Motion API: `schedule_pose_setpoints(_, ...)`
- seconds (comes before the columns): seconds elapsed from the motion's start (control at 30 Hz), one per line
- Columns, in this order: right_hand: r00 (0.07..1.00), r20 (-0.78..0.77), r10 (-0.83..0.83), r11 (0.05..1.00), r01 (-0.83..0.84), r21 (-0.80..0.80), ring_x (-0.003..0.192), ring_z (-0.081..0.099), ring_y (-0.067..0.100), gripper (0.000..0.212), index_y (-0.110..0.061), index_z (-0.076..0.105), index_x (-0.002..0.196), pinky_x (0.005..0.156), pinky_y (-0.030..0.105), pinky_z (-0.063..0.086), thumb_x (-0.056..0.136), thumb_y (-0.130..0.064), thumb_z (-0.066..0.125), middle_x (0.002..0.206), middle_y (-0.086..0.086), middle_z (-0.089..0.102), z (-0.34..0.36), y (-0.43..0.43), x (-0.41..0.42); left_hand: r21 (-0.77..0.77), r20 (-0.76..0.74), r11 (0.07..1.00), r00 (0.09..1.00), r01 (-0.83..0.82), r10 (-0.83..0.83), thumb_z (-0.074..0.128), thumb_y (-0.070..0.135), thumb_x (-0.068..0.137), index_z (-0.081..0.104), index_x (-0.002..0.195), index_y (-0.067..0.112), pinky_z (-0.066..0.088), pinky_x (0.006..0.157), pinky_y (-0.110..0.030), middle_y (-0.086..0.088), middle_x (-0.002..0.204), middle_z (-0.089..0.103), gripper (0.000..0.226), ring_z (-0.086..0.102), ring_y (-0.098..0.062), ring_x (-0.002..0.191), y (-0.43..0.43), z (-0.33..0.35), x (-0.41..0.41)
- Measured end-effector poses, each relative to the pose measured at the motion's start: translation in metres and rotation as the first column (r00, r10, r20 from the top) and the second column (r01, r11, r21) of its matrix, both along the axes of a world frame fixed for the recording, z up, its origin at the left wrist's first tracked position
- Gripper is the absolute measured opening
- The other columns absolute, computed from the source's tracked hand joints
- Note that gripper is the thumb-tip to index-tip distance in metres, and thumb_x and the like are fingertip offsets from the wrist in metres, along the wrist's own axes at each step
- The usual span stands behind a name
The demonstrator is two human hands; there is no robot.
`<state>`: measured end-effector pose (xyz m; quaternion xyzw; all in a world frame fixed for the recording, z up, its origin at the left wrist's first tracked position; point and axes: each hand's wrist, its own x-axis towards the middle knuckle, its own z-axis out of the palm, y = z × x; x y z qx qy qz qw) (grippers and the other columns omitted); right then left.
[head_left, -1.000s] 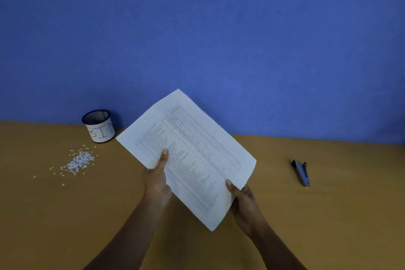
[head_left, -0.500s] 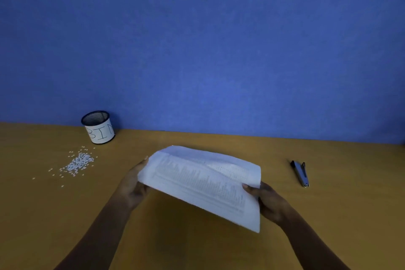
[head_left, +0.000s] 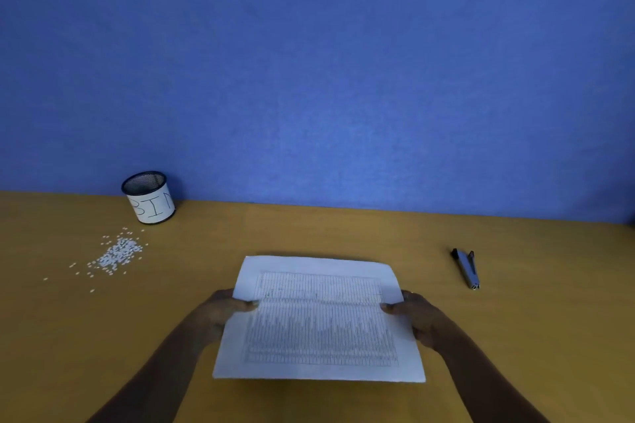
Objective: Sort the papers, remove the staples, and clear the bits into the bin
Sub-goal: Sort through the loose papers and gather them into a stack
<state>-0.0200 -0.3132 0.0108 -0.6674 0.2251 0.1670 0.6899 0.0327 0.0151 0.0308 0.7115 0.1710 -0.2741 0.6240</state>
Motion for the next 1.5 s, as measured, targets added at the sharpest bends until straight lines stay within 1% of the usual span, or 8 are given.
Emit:
schedule_pose_setpoints(0.1,0.998,-0.023,-0.061,0.989,0.057,-0.133,0.086,0.064,0.035,0.031,0.005,0.057,0.113,0.077,0.047,0.053,0.082,0.004,0.060,0.101,0.021,0.066,-0.007,0.005,0.002,0.086,0.007,0.996,1.000,-0.028,0.027,0.066,-0.009,0.077,0.061,0.109,-0.011,0.045,0.079,-0.041,-0.026,0.108,0.063,0.033,0.059,-0.038,0.091,-0.008,-0.009,0.000)
schedule_pose_setpoints(0.17,0.998,0.003,-0.065,0.976,0.064,-0.206,0.080,0.064,0.030,0.030,0.005,0.057,0.112,0.066,0.038,0.054,0.082,0.004,0.059,0.099,0.020,0.066,-0.009,0.010,0.002,0.114,0.030,0.991,0.998,-0.066,0.063,0.066,-0.010,0.076,0.060,0.111,-0.012,0.045,0.085,-0.044,-0.028,0.116,0.060,0.035,0.058,-0.040,0.101,-0.012,-0.014,0.000)
schedule_pose_setpoints(0.33,0.953,0.287,-0.092,0.895,0.205,-0.396,0.073,0.059,0.014,0.022,-0.005,0.062,0.103,0.057,0.023,0.048,0.082,0.000,0.061,0.102,0.016,0.066,0.006,0.025,0.008,0.029,0.257,0.984,0.953,-0.173,0.160,0.067,-0.008,0.077,0.058,0.116,-0.009,0.042,0.092,-0.041,-0.019,0.118,0.059,0.040,0.055,-0.037,0.110,-0.020,-0.009,0.003)
schedule_pose_setpoints(0.43,0.862,0.480,-0.160,0.920,0.307,-0.245,0.070,0.064,0.006,0.021,-0.008,0.063,0.104,0.053,0.008,0.048,0.083,-0.001,0.062,0.095,0.005,0.068,0.026,0.029,0.008,-0.088,0.410,0.975,0.885,-0.202,0.220,0.063,-0.003,0.081,0.059,0.116,-0.005,0.046,0.090,-0.038,-0.011,0.113,0.062,0.035,0.059,-0.030,0.104,-0.023,0.008,0.005)
schedule_pose_setpoints(0.53,0.781,0.563,-0.268,0.940,0.339,-0.022,0.079,0.069,0.001,0.021,-0.017,0.067,0.097,0.066,0.018,0.053,0.080,-0.004,0.067,0.093,-0.009,0.071,0.039,0.031,0.004,-0.197,0.503,0.970,0.834,-0.143,0.225,0.060,0.003,0.085,0.063,0.109,0.012,0.050,0.069,-0.026,0.003,0.098,0.069,0.026,0.066,-0.015,0.089,-0.022,0.027,0.002)
schedule_pose_setpoints(0.77,0.815,0.526,-0.244,0.954,0.299,-0.021,0.091,0.068,0.015,0.023,-0.019,0.068,0.095,0.079,0.036,0.055,0.076,-0.007,0.072,0.098,-0.003,0.072,0.031,0.035,-0.004,-0.148,0.543,0.987,0.830,-0.055,0.128,0.066,0.001,0.080,0.063,0.094,0.027,0.049,0.067,-0.023,0.021,0.079,0.072,0.030,0.067,-0.002,0.080,-0.017,0.025,-0.003)
schedule_pose_setpoints(0.97,0.816,0.526,-0.242,0.955,0.297,-0.021,0.078,0.069,0.003,0.020,-0.025,0.067,0.084,0.066,0.020,0.054,0.075,-0.008,0.073,0.081,-0.014,0.073,0.036,0.037,-0.003,-0.151,0.566,0.987,0.814,-0.056,0.133,0.065,0.003,0.081,0.061,0.101,0.020,0.047,0.068,-0.023,0.012,0.095,0.066,0.027,0.062,-0.008,0.089,-0.021,0.023,0.000)
schedule_pose_setpoints(1.5,0.837,0.516,-0.180,0.974,0.226,-0.027,0.084,0.071,0.012,0.028,-0.020,0.068,0.091,0.069,0.027,0.057,0.069,-0.008,0.078,0.089,-0.008,0.075,0.034,0.025,-0.002,-0.127,0.586,0.990,0.802,-0.053,0.118,0.069,0.001,0.077,0.063,0.093,0.023,0.051,0.062,-0.017,0.016,0.081,0.071,0.027,0.068,-0.004,0.078,-0.015,0.018,0.006)
